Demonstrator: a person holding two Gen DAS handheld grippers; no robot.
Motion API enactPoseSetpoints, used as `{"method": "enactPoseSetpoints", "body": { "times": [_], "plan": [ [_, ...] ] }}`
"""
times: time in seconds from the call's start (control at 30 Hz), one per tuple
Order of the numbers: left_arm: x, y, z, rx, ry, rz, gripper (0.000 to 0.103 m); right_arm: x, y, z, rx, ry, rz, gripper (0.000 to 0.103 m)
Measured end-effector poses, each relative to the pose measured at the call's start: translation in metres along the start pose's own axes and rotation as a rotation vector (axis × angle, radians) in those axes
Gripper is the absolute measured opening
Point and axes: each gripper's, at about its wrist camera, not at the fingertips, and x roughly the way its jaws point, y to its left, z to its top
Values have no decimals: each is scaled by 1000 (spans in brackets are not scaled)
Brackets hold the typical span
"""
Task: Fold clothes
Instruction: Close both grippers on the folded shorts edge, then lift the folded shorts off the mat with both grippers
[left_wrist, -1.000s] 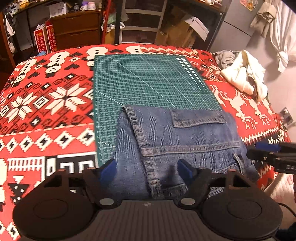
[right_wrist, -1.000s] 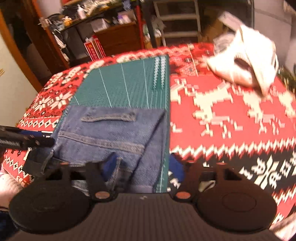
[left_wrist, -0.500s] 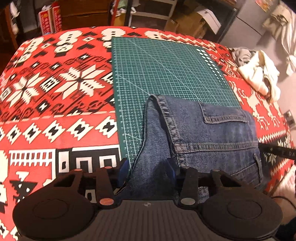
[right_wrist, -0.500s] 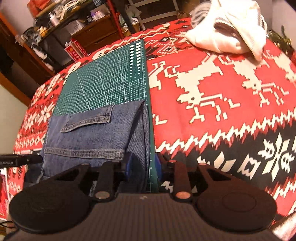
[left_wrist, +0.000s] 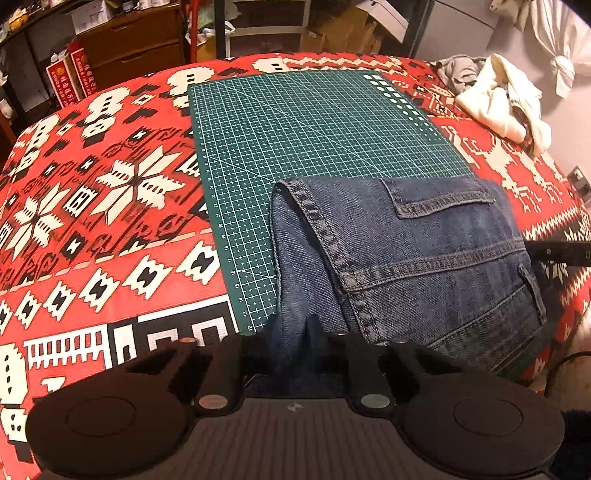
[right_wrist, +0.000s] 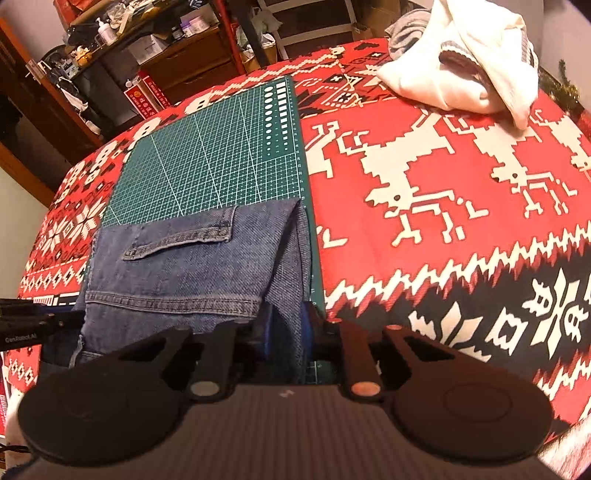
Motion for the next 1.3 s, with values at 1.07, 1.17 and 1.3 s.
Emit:
{"method": "enactPoseSetpoints", "body": {
  "times": [1.07,1.17,1.3],
  "plan": [
    [-13,9,47,-240,222,-33,6,7,34,82,-176,255,-32,1],
    [-24,12,55,-328,256,-32,6,6,51,104,-230,291,-43,1],
    [-48,20,68,-428,271,16,6,5,90,138,-359,343,-25,1]
  ]
}}
